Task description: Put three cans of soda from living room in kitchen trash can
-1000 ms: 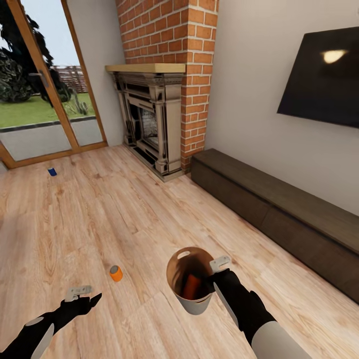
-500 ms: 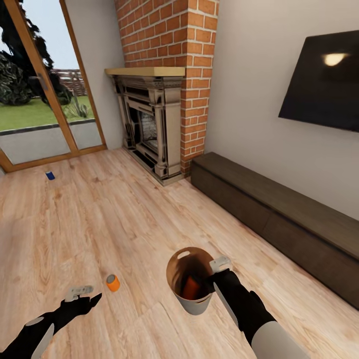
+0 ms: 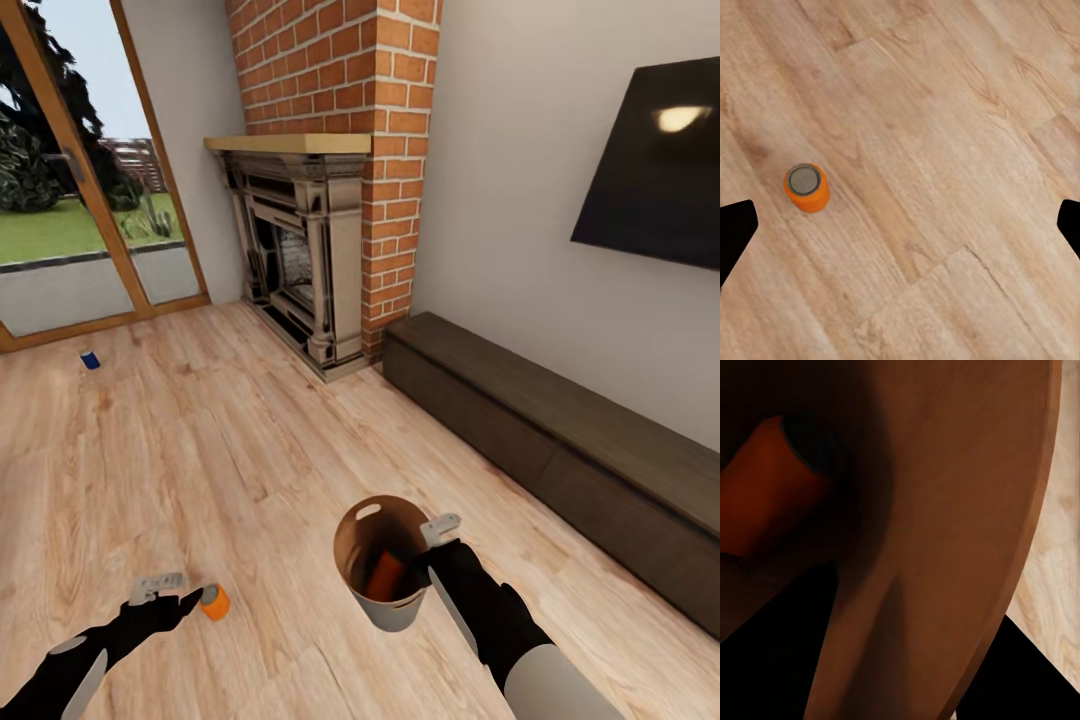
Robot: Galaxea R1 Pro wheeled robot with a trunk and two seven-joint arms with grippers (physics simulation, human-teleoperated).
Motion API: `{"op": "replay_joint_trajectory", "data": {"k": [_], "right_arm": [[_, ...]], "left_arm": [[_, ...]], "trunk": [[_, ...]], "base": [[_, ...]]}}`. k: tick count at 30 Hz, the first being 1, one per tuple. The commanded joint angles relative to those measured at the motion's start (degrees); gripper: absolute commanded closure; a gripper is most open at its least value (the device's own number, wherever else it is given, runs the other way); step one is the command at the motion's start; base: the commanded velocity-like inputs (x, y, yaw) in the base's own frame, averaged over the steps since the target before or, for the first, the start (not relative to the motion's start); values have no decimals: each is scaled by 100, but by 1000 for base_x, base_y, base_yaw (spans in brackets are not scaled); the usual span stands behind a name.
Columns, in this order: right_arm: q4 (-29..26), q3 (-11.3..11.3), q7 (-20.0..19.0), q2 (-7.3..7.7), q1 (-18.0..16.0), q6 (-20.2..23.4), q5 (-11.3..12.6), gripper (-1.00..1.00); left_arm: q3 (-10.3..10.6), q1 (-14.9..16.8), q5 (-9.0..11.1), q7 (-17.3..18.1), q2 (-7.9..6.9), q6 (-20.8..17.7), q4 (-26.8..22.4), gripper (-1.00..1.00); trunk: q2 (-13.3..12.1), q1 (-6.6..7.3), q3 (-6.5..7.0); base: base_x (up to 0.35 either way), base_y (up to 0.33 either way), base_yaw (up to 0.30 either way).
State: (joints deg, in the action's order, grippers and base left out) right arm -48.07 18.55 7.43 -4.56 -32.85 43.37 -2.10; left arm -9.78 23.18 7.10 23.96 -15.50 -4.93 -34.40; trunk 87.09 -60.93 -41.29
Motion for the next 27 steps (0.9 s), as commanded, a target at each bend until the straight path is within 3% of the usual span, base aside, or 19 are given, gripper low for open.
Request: {"op": "replay_joint_trajectory", "data": {"k": [1, 7, 27], "right_arm": [[-2, -1, -14, -1, -2, -4, 26, 100], [-1, -1, -14, -1, -2, -4, 26, 100], [0, 0, -14, -1, -2, -4, 26, 100]], "left_arm": [[-14, 0, 0, 0, -1, 11, 1, -100], [-105, -1, 1, 0, -6, 320, 289, -100], [-217, 0, 2, 1, -6, 447, 373, -100]], "trunk": [[0, 0, 1], [0, 0, 1], [0, 0, 1]], "base": [[68, 0, 0], [173, 0, 0], [223, 45, 0]]}}
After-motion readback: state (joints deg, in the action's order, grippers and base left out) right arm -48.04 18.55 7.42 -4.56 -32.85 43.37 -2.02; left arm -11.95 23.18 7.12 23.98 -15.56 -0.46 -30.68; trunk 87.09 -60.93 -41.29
